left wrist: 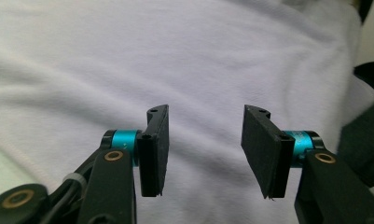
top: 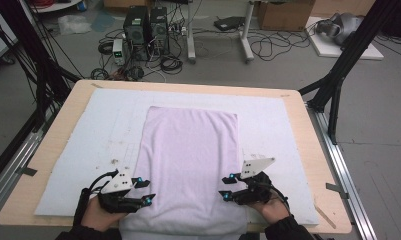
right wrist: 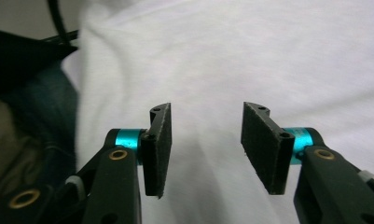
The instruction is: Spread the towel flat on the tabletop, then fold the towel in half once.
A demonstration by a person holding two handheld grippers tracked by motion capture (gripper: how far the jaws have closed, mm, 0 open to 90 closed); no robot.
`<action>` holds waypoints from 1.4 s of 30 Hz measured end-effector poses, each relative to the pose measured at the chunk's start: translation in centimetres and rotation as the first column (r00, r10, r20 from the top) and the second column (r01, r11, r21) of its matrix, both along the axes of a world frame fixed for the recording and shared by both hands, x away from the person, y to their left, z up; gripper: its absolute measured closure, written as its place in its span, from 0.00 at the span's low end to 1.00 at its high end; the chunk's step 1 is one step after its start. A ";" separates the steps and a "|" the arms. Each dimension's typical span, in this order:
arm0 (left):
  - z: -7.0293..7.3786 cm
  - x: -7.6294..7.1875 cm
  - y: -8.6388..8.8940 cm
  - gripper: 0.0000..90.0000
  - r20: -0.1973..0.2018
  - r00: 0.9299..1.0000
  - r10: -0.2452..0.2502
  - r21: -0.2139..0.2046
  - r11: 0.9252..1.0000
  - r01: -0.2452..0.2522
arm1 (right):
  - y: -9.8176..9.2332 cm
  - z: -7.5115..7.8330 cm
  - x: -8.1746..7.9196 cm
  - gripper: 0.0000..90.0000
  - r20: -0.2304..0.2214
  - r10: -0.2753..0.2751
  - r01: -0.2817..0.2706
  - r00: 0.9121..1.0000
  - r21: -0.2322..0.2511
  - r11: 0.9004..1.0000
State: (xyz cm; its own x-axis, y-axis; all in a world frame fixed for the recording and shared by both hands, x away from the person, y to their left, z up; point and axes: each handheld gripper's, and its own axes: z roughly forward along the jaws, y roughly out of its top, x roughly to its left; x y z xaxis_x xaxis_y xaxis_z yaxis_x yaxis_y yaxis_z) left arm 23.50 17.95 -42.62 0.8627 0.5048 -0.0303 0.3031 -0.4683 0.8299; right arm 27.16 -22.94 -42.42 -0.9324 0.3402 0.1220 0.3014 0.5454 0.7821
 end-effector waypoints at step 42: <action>0.9 4.0 2.3 0.41 0.008 0.993 0.117 -0.036 0.993 -0.116 | -4.3 0.5 3.4 0.30 0.007 -0.171 0.171 0.985 0.044 0.984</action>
